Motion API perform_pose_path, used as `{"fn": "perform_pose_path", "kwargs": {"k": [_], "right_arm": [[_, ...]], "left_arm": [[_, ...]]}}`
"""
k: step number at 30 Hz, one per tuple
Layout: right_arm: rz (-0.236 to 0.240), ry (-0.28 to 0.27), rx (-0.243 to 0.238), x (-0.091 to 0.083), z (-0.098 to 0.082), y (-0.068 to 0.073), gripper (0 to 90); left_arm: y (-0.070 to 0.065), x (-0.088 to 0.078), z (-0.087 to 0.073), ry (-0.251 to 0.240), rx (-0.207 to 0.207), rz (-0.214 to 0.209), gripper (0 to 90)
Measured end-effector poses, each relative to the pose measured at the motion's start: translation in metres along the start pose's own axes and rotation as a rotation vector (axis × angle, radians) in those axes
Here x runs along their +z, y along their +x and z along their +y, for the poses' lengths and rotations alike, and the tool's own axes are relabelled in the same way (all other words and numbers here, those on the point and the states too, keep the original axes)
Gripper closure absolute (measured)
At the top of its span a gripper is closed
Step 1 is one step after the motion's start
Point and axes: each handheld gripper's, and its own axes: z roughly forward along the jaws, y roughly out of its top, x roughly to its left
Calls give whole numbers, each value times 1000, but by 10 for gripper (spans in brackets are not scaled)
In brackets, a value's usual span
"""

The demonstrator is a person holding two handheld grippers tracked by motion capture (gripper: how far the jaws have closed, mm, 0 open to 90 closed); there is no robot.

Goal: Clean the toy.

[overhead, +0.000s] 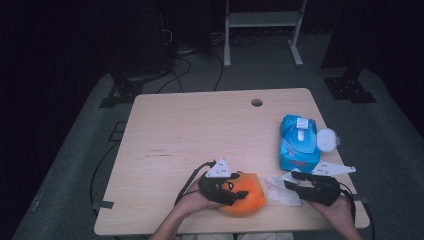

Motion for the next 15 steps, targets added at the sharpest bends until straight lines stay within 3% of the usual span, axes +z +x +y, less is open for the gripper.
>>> {"fn": "perform_pose_path", "kwargs": {"k": [5, 11, 15], "right_arm": [[18, -25, 10, 0, 3, 4, 474], [44, -59, 9, -2, 7, 7, 473], [51, -73, 29, -3, 7, 4, 470]], "left_arm": [[-6, -2, 2, -21, 11, 62, 515], [-5, -11, 8, -70, 6, 92, 551], [9, -18, 13, -98, -20, 137, 552]]}}
